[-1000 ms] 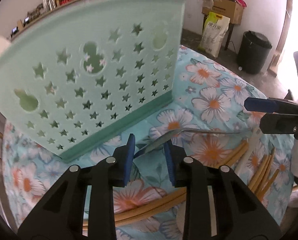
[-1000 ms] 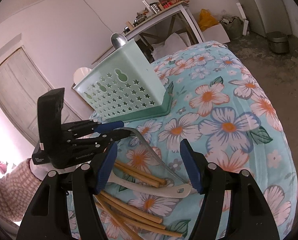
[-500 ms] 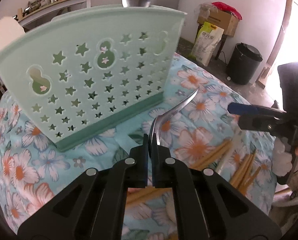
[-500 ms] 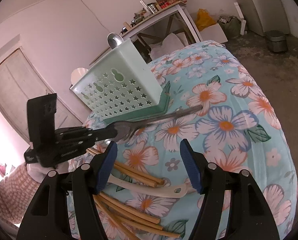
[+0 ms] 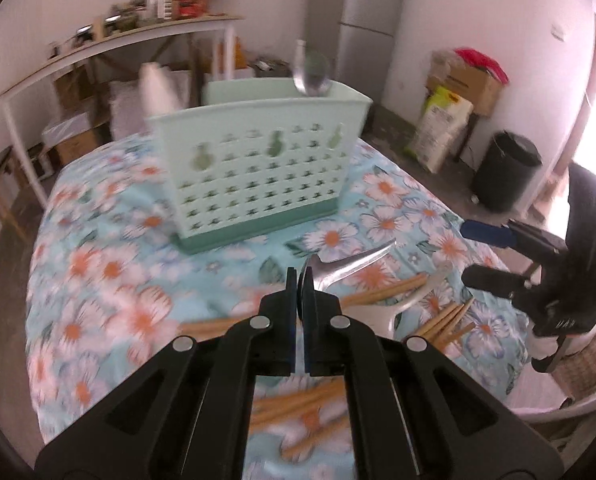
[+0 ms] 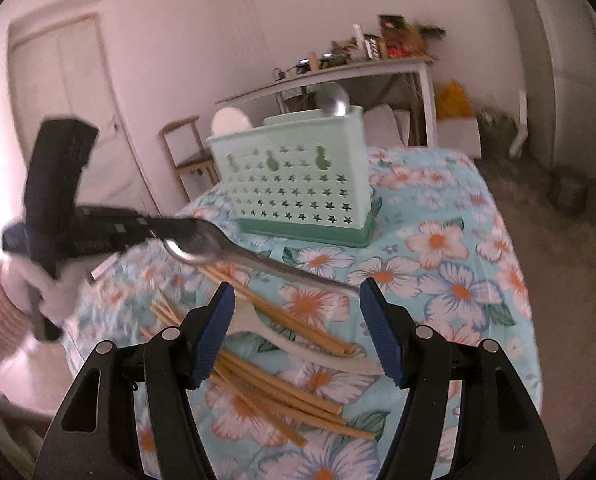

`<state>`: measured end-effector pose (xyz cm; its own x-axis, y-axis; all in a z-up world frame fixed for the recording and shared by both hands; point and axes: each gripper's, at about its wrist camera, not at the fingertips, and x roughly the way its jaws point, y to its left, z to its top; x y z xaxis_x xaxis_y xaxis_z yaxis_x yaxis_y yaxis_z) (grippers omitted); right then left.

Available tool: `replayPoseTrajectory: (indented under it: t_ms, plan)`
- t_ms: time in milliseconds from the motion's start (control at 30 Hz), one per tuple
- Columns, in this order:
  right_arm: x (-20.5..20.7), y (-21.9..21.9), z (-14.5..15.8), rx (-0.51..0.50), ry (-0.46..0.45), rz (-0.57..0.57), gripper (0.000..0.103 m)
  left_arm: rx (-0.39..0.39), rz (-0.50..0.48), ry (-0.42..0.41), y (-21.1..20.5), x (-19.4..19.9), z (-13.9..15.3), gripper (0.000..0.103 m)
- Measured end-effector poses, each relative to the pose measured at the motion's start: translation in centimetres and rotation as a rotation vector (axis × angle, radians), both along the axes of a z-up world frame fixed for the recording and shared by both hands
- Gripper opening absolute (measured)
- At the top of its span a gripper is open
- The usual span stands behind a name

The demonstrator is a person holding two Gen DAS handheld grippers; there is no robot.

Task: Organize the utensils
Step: 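Grasp a white plastic spoon with the right tool while the left tool lifts the fork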

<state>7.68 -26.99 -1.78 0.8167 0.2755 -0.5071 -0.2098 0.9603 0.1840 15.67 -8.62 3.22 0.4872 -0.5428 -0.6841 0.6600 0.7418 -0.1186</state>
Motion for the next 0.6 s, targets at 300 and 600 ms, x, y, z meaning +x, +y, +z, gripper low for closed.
replayPoseTrajectory:
  t_ms: [300, 600]
  plan:
    - [0.9, 5.3, -0.8, -0.377, 0.018, 0.144, 0.045, -0.082, 0.192, 0.012, 7.1, -2.9, -0.2, 0.002]
    - [2.5, 8.9, -3.2, -0.694, 0.081, 0.289, 0.034, -0.180, 0.312, 0.017, 13.0, -4.5, -0.5, 0.002]
